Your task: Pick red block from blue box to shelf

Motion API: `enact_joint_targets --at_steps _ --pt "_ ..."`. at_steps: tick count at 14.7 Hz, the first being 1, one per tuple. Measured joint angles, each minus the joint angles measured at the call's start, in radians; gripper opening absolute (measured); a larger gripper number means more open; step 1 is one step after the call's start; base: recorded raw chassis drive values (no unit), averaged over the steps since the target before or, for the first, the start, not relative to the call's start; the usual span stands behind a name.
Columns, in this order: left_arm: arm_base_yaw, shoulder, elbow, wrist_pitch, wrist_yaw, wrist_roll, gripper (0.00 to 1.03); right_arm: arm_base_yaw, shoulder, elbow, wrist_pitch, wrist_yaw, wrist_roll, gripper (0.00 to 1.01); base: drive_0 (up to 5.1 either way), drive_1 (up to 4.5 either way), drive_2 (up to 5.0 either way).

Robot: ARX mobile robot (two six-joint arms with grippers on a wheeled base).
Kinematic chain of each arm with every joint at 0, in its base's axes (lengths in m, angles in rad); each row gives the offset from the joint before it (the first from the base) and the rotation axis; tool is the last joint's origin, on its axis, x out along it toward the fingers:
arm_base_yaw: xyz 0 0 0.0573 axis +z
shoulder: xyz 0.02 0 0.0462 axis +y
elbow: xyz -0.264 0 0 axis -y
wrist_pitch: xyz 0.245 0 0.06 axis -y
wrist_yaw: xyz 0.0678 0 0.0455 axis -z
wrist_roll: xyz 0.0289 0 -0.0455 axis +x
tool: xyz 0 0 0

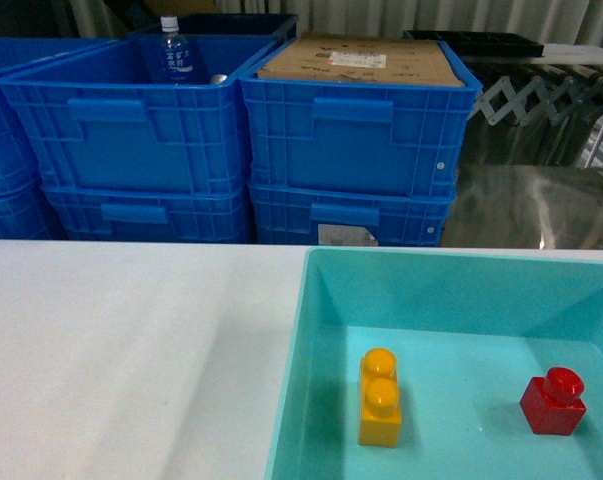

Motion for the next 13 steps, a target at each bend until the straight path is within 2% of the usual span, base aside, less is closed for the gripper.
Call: enact_joint_targets --at_steps 8,9,10,11,12,13 --pt "0.000 0.000 0.000 0.000 0.000 0.000 0.98 0.000 0.000 0.000 0.000 0.000 0.000 0.98 0.0 0.00 0.0" --pt "0.000 0.000 0.000 0.000 0.000 0.000 0.98 -0.040 0.002 0.000 -0.089 -0.034 0.020 0.98 0.0 0.00 0.0" --pt "0.000 0.000 0.000 0.000 0.000 0.000 0.98 -0.031 0.084 0.002 0.013 -0.018 0.035 0.98 0.0 0.00 0.0" --pt "0.000 0.000 0.000 0.000 0.000 0.000 0.98 0.034 0.298 0.028 0.146 -0.011 0.060 0.98 0.0 0.00 0.0" --pt "0.000 0.000 0.000 0.000 0.000 0.000 0.98 0.078 0.528 0.109 0.264 -0.017 0.089 0.98 0.0 0.00 0.0" --pt "0.000 0.000 0.000 0.000 0.000 0.000 0.98 0.114 0.693 0.216 0.273 -0.006 0.114 0.98 0.0 0.00 0.0"
